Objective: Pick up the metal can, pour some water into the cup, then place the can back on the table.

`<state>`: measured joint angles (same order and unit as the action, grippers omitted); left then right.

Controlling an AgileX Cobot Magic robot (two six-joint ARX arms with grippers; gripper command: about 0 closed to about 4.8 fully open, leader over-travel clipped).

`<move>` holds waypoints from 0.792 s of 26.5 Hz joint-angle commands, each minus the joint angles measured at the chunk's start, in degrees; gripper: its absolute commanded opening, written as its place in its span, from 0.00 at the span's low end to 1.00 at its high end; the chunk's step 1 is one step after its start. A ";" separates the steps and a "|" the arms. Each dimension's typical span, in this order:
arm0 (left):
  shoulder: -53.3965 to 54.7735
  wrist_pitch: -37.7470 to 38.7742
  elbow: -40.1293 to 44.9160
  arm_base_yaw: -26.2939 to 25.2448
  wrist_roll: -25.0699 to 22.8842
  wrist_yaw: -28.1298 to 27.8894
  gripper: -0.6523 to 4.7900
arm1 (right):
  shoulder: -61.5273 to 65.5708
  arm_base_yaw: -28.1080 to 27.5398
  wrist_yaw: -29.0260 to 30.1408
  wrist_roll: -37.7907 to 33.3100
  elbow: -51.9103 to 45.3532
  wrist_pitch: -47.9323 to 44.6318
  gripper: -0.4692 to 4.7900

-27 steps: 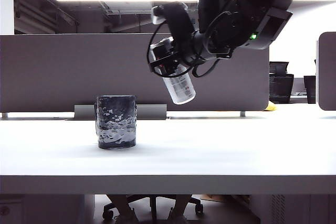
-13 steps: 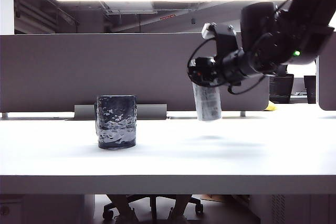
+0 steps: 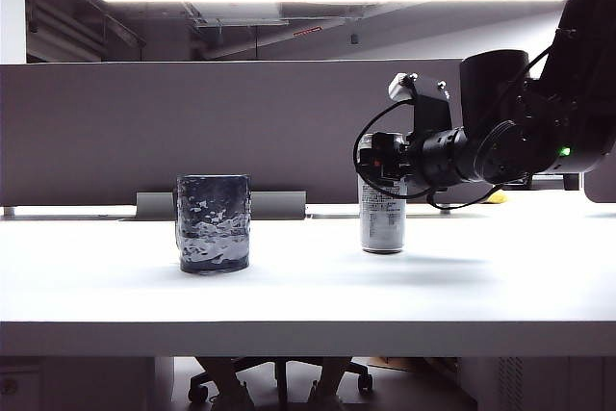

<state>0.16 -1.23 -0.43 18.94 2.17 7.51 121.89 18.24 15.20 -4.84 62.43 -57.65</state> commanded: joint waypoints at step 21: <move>0.07 -0.55 -0.09 -6.62 -0.04 2.99 0.11 | -2.25 -0.20 1.70 -7.45 0.26 -14.93 1.00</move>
<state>0.16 -1.23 -0.43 14.66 2.17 8.82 121.23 18.15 16.73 -10.26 62.48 -69.78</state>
